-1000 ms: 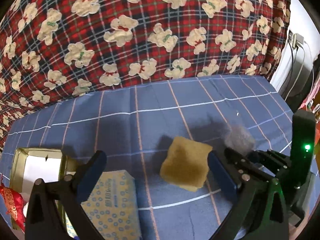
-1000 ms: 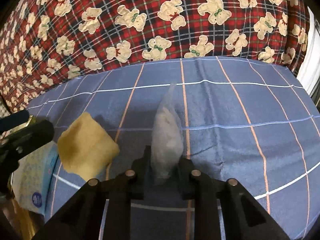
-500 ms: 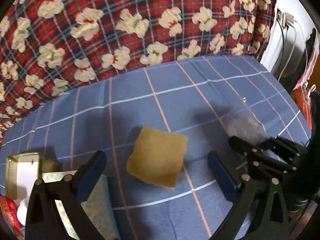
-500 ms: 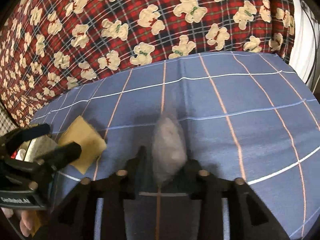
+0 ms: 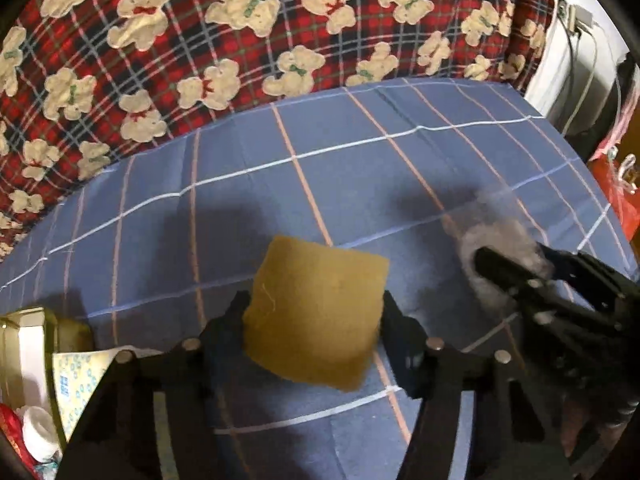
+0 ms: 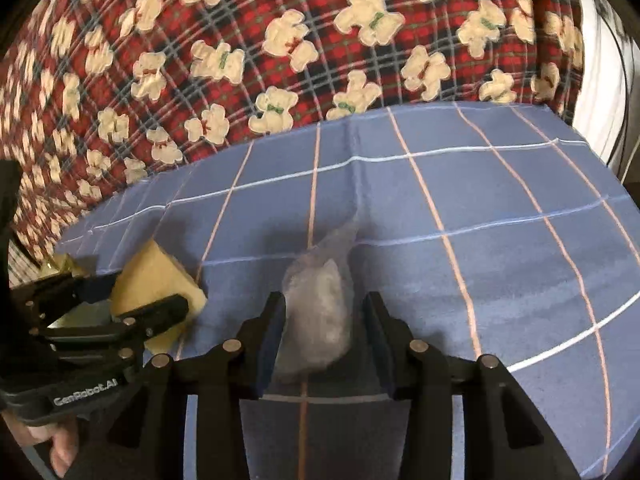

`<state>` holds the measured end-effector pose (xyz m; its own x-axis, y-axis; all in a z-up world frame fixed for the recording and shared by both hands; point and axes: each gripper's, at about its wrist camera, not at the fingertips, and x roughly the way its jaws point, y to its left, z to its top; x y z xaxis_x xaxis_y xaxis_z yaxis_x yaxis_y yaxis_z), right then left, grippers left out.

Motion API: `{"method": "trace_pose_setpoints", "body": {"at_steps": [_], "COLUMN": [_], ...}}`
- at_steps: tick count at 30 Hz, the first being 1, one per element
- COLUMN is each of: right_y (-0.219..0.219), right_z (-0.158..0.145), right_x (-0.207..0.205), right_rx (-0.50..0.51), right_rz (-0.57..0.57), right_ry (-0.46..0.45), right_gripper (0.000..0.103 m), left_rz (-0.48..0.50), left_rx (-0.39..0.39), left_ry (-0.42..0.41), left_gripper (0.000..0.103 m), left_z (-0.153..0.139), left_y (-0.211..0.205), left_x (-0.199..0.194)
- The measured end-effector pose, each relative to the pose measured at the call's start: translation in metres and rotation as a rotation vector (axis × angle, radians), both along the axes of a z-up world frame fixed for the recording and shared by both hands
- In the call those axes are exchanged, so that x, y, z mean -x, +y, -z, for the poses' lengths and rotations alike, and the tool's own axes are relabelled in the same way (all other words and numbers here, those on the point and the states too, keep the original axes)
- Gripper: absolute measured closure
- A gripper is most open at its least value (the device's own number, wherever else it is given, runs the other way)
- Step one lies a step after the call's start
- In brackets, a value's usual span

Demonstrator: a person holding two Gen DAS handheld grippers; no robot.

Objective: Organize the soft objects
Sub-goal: 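Grasp the cotton-ball bag with right tool while left tool grasps the tan square sponge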

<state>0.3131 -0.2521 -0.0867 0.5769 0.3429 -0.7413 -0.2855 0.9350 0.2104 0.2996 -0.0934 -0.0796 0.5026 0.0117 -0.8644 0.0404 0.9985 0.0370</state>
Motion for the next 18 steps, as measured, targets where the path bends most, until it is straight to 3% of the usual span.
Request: {"method": "trace_pose_setpoints", "body": {"at_steps": [7,13,18], "right_y": [0.002,0.001,0.006], "right_z": [-0.002,-0.012,-0.018], "right_x": [0.004,0.012,0.021], "right_rx": [0.006,0.007,0.041], "right_rz": [-0.020,-0.008,-0.009], "right_ry": [-0.019,-0.083,-0.130], "right_gripper": [0.085,0.086,0.086], "left_rz": [0.001,-0.008,-0.074], "left_rx": [0.038,0.051,0.086], "left_ry": [-0.003,-0.040,-0.054], "left_gripper": [0.049,0.049,0.049], "left_z": [-0.006,-0.020,-0.021], "left_y": [0.002,-0.004,-0.005], "left_x": [0.005,0.016,0.023]}}
